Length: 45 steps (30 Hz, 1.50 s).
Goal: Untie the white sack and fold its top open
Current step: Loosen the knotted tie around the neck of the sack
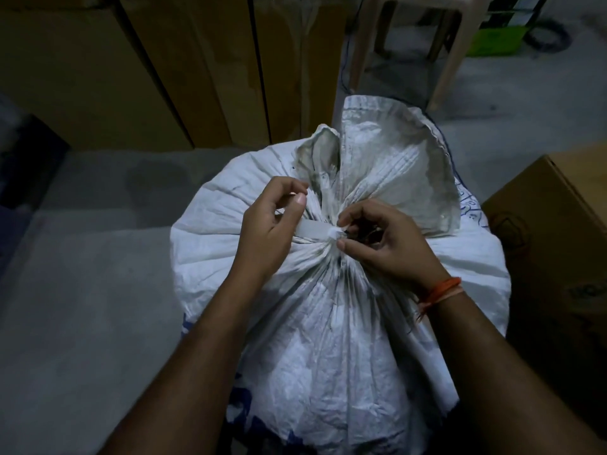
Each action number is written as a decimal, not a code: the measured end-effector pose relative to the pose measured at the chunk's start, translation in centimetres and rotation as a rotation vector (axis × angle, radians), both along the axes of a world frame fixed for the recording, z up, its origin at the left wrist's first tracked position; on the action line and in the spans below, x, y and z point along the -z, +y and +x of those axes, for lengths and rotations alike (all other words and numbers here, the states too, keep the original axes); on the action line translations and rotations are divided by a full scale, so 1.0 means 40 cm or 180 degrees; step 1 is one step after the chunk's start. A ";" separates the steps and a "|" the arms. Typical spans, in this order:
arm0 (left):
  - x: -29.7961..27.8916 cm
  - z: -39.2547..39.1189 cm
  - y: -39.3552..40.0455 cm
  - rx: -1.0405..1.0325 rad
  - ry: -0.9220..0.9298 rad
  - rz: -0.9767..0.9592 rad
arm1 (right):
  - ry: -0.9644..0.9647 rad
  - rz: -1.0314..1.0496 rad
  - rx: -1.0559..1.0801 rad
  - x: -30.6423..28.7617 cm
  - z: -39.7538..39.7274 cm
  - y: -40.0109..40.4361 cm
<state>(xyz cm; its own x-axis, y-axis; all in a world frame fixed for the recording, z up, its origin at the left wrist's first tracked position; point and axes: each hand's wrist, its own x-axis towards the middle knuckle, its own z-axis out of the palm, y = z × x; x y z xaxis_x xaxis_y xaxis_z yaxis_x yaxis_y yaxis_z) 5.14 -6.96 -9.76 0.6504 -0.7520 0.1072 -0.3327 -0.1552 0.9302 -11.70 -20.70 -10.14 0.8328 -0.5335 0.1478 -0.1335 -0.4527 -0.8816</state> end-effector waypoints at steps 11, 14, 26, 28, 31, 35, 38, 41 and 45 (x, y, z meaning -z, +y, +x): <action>0.004 0.000 -0.002 0.0299 0.0207 0.0217 | 0.0139 -0.0091 0.0012 0.002 -0.003 0.000; -0.006 -0.001 -0.003 0.0441 0.0482 0.0378 | 0.0145 -0.0176 0.0091 0.006 -0.001 0.004; 0.007 0.015 -0.011 0.1102 0.0663 0.0865 | 0.0291 -0.0590 0.0003 0.015 -0.014 0.001; 0.015 0.021 -0.014 0.0978 0.0690 0.0898 | 0.0306 -0.0564 0.0012 0.017 -0.013 0.003; 0.021 0.028 -0.015 0.0780 0.0913 0.0751 | 0.0320 -0.0460 0.0076 0.017 -0.010 0.003; 0.018 0.039 -0.001 0.0955 0.1011 0.0702 | 0.0258 -0.0328 0.0212 0.017 -0.005 0.015; 0.016 0.028 0.003 0.1101 0.0838 0.0756 | 0.0240 -0.0345 0.0208 0.016 -0.007 0.019; 0.025 0.006 -0.005 0.1017 0.0826 0.0624 | 0.0249 -0.0396 0.0190 0.010 -0.008 0.016; 0.031 -0.006 -0.012 0.0959 0.0753 0.0569 | 0.0222 -0.0404 0.0226 0.008 -0.009 0.014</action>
